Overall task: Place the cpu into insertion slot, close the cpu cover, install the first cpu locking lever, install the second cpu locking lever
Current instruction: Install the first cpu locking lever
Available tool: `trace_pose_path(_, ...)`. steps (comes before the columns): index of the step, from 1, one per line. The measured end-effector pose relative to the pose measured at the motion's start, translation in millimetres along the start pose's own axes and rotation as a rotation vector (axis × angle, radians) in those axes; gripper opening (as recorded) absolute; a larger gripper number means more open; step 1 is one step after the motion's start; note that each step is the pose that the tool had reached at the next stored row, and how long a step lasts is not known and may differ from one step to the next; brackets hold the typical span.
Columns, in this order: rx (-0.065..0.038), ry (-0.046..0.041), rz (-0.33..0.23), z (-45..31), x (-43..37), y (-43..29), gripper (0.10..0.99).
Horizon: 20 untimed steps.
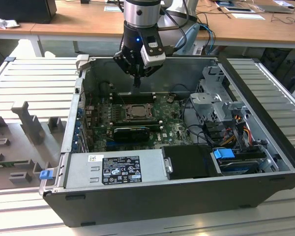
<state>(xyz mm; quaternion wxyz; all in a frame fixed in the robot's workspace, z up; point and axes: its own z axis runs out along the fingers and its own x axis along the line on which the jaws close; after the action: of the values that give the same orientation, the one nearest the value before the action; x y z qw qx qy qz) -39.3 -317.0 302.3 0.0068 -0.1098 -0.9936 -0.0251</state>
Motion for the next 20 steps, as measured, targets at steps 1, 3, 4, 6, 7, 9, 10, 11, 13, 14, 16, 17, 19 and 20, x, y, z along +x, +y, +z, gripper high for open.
trace_pose_path(1,0.0,0.0003,-0.006,0.0,0.0,0.0,0.106)
trace_pose_path(3,0.0,0.0009,-0.019,0.0,0.0,0.0,0.106)
trace_pose_path(4,0.001,0.0016,-0.034,0.0,0.0,0.0,0.106)
trace_pose_path(6,0.001,0.0027,-0.055,0.0,0.0,0.0,0.106)
trace_pose_path(7,0.001,0.003,-0.061,0.0,0.0,0.0,0.106)
trace_pose_path(9,0.001,0.0034,-0.07,0.0,0.0,0.0,0.106)
trace_pose_path(10,0.001,0.0037,-0.075,0.0,0.0,0.0,0.106)
trace_pose_path(11,0.002,0.0039,-0.079,0.0,0.0,0.0,0.106)
trace_pose_path(13,0.002,0.0043,-0.088,0.0,0.1,0.0,0.106)
trace_pose_path(14,0.002,0.0044,-0.09,0.0,0.1,0.0,0.106)
trace_pose_path(16,0.002,0.0045,-0.091,0.1,0.3,-0.1,0.106)
trace_pose_path(17,0.002,0.0045,-0.091,0.1,0.4,-0.2,0.106)
trace_pose_path(19,0.002,0.0045,-0.092,0.3,1.8,-0.5,0.106)
trace_pose_path(20,0.002,0.0045,-0.092,0.4,2.5,-0.7,0.106)
